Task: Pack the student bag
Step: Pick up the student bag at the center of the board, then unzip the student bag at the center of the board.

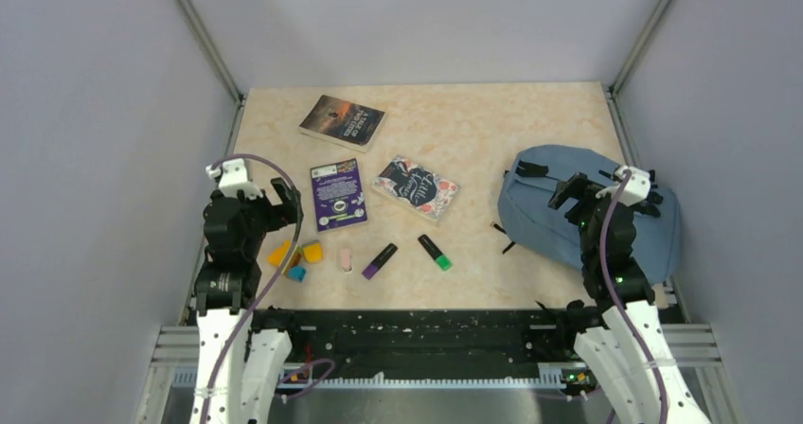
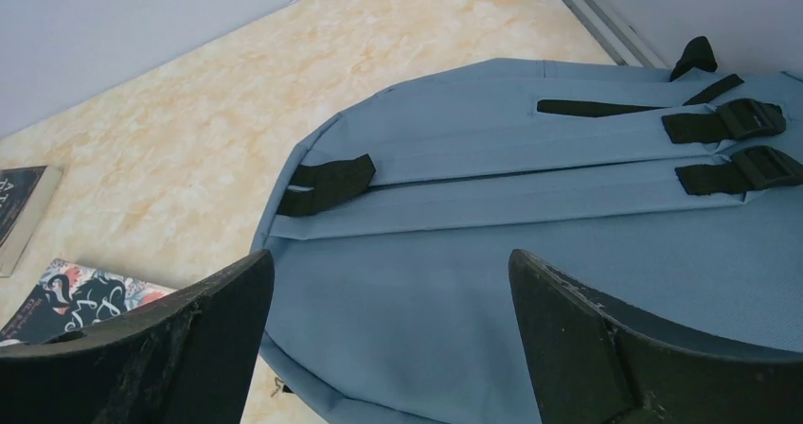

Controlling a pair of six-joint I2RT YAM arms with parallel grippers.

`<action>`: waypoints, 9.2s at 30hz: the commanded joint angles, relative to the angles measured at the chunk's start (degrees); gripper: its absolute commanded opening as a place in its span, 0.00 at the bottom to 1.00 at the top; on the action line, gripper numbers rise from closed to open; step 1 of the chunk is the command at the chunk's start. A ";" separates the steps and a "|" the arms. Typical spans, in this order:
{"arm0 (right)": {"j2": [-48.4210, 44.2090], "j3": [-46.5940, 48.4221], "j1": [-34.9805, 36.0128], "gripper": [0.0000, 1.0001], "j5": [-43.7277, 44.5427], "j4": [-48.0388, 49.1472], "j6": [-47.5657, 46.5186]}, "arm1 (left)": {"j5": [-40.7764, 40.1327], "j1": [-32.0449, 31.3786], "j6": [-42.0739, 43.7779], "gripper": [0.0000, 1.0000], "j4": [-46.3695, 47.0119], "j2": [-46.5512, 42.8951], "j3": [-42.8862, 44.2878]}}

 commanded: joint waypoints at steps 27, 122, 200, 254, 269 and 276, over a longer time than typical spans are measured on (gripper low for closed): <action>30.52 13.03 9.13 0.86 -9.60 -1.78 -5.36 | 3.76 0.33 2.47 0.98 0.64 4.85 1.92; 17.62 9.72 29.12 0.00 -33.52 33.72 9.90 | 4.93 -52.56 -38.13 0.90 63.13 31.57 -2.93; 10.73 13.54 33.83 0.93 -40.45 11.97 -23.87 | -9.07 -57.41 -16.82 0.00 33.20 38.86 31.04; 15.67 21.69 38.55 0.00 -15.65 15.45 -6.45 | -5.53 -57.37 29.03 0.73 24.84 30.47 19.30; 14.86 21.95 38.56 0.00 -17.10 14.76 -6.53 | -2.59 -56.71 29.92 0.59 33.19 33.72 18.94; 15.80 22.68 38.53 0.00 -14.32 12.50 -8.22 | 3.88 -56.63 28.26 0.48 34.85 34.65 19.49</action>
